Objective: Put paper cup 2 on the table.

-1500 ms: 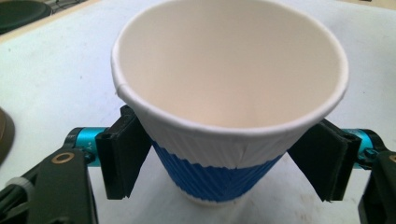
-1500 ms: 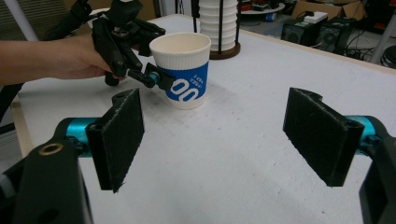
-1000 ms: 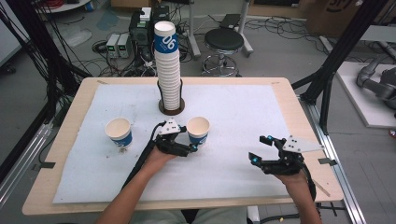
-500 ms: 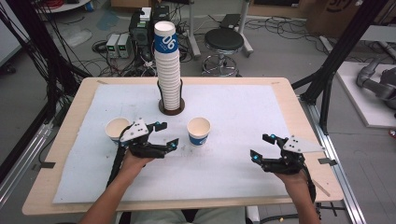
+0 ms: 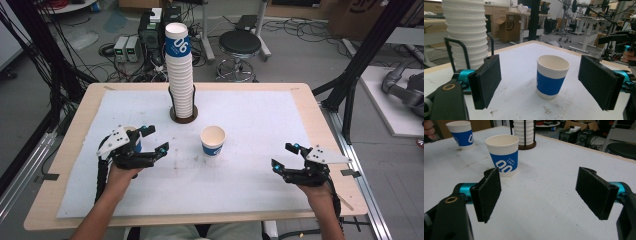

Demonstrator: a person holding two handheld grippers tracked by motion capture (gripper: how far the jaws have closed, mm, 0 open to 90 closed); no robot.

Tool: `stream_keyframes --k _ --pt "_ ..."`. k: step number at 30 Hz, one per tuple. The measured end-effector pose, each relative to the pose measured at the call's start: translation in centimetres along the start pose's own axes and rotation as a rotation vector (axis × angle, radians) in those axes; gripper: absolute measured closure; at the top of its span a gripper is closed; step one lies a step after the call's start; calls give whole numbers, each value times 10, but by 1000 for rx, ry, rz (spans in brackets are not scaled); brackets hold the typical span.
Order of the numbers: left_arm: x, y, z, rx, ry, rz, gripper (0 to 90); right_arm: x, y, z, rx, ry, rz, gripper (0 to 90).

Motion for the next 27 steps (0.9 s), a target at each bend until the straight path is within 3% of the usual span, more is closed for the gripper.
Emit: stream_keyframes --k 12,27 --pt "3 -17 -21 42 45 -28 185 -2 -5 0 -5 -9 -7 210" --pt "0 -16 -20 42 38 -20 184 -2 -4 0 -4 -3 -10 210"
Point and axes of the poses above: each handheld gripper's, and its own axes: z roughly forward along the jaws, x roughly out of its top, y roughly to its right, the point moved 10 cm from there along z, roughly forward along the jaws, and after that the axes turned 14 degrees about x, right-handed, at the moved point
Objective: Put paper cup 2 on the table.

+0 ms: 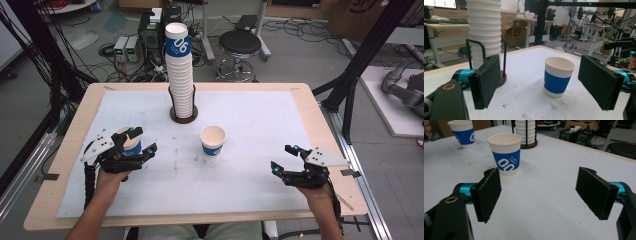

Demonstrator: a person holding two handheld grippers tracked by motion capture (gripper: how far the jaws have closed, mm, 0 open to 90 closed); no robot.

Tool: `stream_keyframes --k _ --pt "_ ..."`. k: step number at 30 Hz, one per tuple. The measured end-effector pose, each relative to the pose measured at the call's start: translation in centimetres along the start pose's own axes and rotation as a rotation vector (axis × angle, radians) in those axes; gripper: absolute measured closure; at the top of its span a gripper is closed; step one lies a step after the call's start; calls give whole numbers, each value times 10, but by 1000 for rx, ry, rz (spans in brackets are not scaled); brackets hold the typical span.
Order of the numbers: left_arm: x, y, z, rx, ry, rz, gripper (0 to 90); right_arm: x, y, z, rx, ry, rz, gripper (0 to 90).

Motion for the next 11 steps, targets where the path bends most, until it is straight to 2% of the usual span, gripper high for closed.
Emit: stream_keyframes --k 11 --pt "-1 1 2 -7 1 8 185 -1 2 -1 3 5 14 210"
Point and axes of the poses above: each handheld gripper's, and its own axes: z roughly forward along the jaws, x roughly out of its top, y roughly to its right, the point moved 10 cm from there along z, roughly forward along the jaws, and after that the axes turned 14 degrees about x, right-handed, at the moved point
